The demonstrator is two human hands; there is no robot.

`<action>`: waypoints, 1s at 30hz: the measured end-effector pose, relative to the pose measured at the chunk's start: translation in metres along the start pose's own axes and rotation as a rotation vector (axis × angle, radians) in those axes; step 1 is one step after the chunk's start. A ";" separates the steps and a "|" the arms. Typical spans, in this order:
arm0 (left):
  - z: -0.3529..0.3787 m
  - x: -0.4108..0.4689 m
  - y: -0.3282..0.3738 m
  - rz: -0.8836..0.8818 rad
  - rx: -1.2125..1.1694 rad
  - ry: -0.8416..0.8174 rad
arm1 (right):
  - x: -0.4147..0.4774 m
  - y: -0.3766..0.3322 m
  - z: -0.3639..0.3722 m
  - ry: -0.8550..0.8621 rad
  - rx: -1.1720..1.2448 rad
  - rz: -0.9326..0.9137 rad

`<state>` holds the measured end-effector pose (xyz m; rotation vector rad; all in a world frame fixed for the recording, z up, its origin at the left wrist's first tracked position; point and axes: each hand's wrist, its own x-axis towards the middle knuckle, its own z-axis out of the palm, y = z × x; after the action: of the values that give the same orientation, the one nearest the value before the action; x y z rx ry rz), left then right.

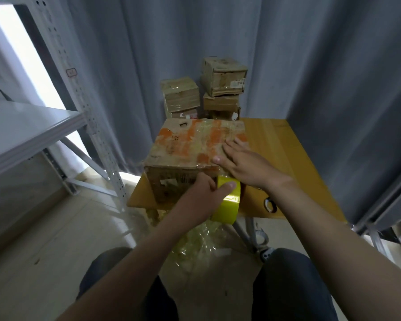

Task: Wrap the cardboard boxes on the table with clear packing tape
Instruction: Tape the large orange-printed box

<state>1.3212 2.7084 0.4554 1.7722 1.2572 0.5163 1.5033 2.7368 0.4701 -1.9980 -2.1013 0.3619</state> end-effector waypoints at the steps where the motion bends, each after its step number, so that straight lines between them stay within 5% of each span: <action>1: 0.010 0.001 -0.002 -0.017 -0.152 -0.035 | -0.001 0.000 0.000 0.006 -0.005 -0.004; 4: 0.030 0.005 -0.002 -0.078 -0.514 -0.141 | 0.000 0.001 0.002 0.022 0.011 -0.013; 12: 0.038 0.004 -0.021 -0.309 -0.556 -0.216 | 0.002 0.006 0.009 0.121 0.151 -0.030; 15: 0.041 0.004 -0.023 -0.272 -0.605 -0.159 | -0.007 0.020 0.021 0.403 0.642 0.072; 17: 0.042 0.002 -0.023 -0.258 -0.634 -0.118 | -0.023 0.043 0.028 0.611 0.568 0.292; 20: 0.043 0.000 -0.025 -0.261 -0.649 -0.087 | -0.054 0.086 0.041 0.332 0.241 0.645; 23: 0.047 0.001 -0.027 -0.239 -0.685 -0.037 | -0.075 0.100 0.053 0.005 0.068 0.775; 30: 0.048 -0.001 -0.026 -0.197 -0.643 -0.056 | -0.086 0.100 0.048 0.109 0.085 0.767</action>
<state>1.3424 2.6904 0.4081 1.1064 1.0549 0.6610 1.5871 2.6539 0.3930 -2.6219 -1.1569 0.4336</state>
